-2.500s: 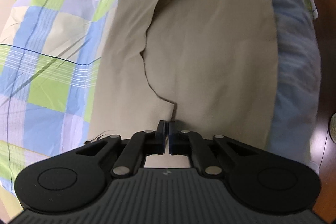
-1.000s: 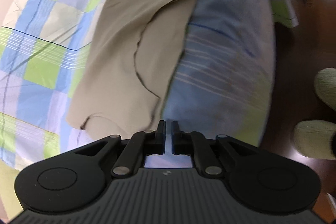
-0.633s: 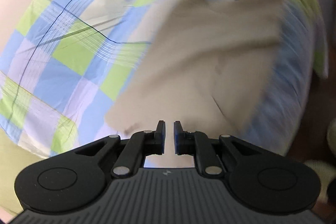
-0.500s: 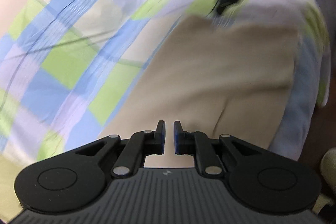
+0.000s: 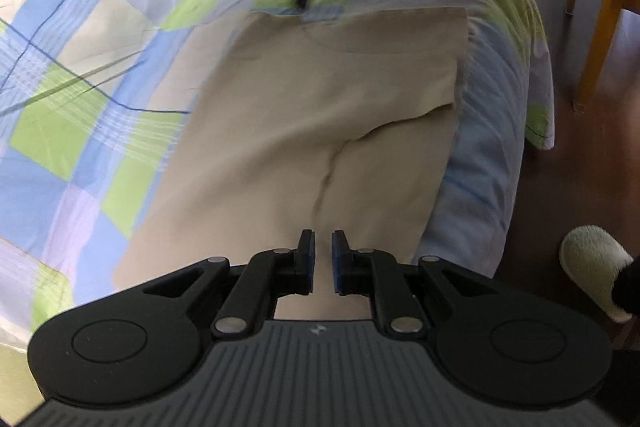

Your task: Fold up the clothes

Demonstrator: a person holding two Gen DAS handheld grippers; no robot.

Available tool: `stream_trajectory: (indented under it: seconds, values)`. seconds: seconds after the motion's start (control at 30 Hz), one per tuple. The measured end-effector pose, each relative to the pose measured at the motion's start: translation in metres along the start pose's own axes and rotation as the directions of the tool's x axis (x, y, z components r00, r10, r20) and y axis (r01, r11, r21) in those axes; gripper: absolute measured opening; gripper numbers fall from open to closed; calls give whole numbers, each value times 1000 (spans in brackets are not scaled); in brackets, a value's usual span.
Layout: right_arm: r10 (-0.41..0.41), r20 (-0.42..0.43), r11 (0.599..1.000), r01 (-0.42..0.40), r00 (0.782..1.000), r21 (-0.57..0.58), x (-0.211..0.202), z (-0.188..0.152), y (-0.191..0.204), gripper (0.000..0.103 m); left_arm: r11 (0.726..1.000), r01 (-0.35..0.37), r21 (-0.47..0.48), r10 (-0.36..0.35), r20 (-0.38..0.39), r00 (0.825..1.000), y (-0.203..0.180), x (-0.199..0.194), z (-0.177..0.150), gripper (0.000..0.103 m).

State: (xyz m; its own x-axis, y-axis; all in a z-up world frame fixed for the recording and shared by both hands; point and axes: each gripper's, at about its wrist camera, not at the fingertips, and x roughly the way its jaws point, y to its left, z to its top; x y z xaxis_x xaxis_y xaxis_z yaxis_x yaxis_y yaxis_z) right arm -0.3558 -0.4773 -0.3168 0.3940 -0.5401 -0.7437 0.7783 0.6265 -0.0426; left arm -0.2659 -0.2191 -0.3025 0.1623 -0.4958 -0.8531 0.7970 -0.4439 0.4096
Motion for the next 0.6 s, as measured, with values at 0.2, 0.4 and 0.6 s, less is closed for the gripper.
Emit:
stream_trajectory:
  seconds: [0.2, 0.4, 0.6]
  values:
    - [150, 85, 989, -149, 985, -16, -91, -44, 56, 29, 991, -58, 119, 54, 31, 998, 82, 13, -15, 15]
    - [63, -7, 998, -63, 998, 26, -103, -56, 180, 29, 983, 97, 158, -102, 27, 994, 144, 96, -43, 18]
    - [-171, -11, 983, 172, 985, 68, -101, -43, 297, 35, 912, 242, 330, -321, 213, 923, 191, 72, -74, 24]
